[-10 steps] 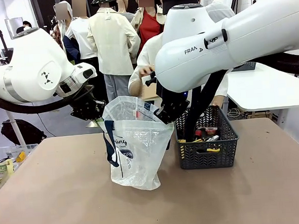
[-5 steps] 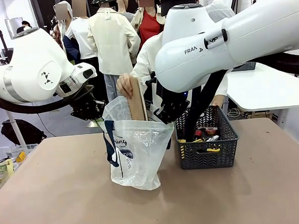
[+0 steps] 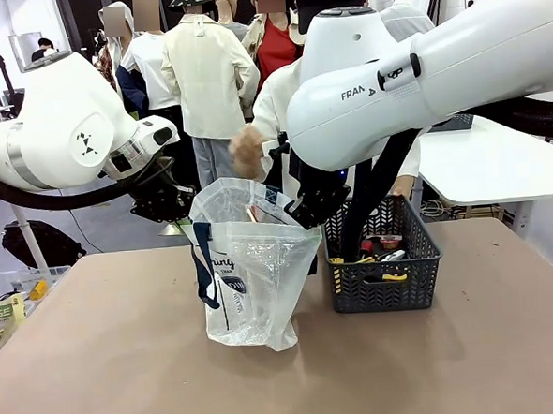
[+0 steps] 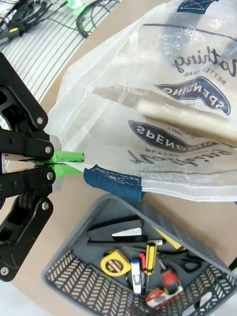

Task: Transfer purchased items from the store into the shopping bag.
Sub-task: Move the Reusable shopping bag to the right side of the table.

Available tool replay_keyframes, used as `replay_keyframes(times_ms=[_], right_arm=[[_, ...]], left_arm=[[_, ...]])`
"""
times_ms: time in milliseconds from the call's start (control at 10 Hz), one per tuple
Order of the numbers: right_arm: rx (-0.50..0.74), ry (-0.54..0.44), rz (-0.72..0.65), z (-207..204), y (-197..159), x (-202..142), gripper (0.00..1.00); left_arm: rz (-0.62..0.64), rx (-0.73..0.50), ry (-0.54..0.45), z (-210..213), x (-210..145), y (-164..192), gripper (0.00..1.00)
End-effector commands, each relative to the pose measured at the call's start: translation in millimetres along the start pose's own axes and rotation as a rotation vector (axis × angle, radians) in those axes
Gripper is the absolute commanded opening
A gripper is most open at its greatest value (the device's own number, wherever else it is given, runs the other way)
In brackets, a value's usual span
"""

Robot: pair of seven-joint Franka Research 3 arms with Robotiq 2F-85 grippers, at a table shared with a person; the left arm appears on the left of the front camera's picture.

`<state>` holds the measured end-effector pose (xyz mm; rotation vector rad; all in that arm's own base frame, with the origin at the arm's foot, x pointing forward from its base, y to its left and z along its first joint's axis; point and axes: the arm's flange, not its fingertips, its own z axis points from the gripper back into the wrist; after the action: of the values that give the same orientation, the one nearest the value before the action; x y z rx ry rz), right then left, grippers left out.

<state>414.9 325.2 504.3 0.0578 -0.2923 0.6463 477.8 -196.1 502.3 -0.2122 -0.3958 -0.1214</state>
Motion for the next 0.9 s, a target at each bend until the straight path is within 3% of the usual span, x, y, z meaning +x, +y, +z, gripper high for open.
replay_keyframes(times_ms=[0, 800], right_arm=[[-0.003, -0.003, -0.005, 1.4, -2.0, -0.2, 0.00], [-0.003, -0.003, -0.005, 1.4, -2.0, -0.2, 0.00]], left_arm=[[0.001, 0.000, -0.003, 1.5, 1.2, 1.0, 0.00], [0.001, 0.000, -0.003, 1.5, 1.2, 1.0, 0.00]])
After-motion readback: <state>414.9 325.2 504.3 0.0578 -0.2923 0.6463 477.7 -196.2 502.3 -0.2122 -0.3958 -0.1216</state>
